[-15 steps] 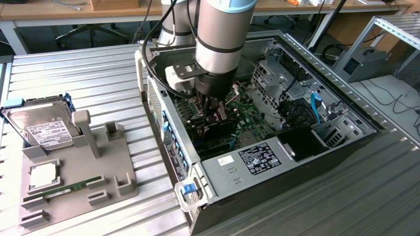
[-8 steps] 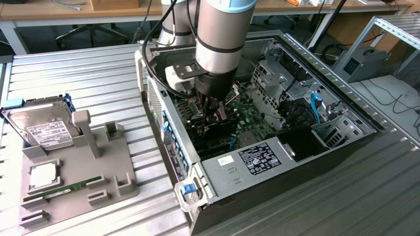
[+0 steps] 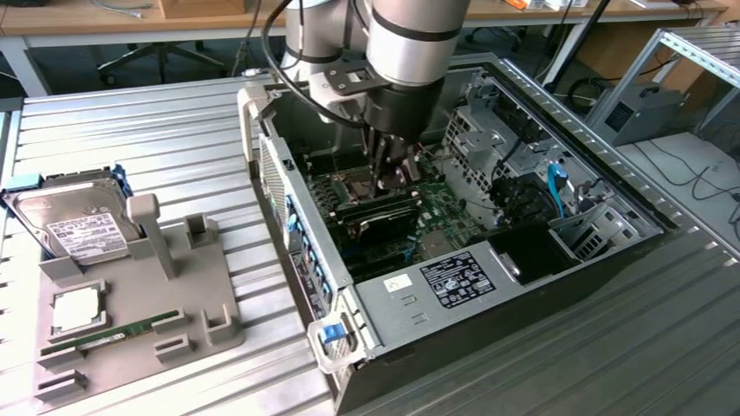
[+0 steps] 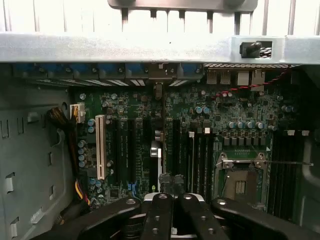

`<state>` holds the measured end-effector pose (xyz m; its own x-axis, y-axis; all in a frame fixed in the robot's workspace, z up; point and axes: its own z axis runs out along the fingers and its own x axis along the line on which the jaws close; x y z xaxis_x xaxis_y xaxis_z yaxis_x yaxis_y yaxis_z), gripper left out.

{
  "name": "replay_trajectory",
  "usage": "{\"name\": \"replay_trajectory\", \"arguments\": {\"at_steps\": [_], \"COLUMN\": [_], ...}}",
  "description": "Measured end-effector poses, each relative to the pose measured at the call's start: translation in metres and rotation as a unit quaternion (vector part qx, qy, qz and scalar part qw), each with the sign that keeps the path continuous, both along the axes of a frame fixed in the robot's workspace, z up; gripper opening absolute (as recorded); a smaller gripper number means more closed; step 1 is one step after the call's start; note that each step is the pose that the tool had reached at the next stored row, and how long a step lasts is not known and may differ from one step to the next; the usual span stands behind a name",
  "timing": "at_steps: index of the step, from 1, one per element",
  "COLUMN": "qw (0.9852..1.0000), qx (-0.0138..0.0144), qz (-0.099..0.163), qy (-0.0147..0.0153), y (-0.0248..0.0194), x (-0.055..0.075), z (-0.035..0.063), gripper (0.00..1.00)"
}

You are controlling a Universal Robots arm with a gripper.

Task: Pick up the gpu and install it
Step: 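Press down on the gpu until it lock into place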

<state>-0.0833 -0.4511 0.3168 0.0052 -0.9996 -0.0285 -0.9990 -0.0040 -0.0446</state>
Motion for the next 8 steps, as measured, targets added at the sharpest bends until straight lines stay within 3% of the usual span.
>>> {"name": "replay_trajectory", "arguments": {"at_steps": [1,3,8], "qw": [1.0000,0.9998,0.9998], "qx": [0.0000,0.0001,-0.0001], "qz": [-0.002,-0.008,-0.008], "qy": [0.0029,0.0206,0.0207], "y": [0.0002,0.0003,0.0003], "x": [0.0013,0.0070,0.0071], "z": [0.0001,0.0061,0.0062], "gripper": [0.11,0.11,0.11]}}
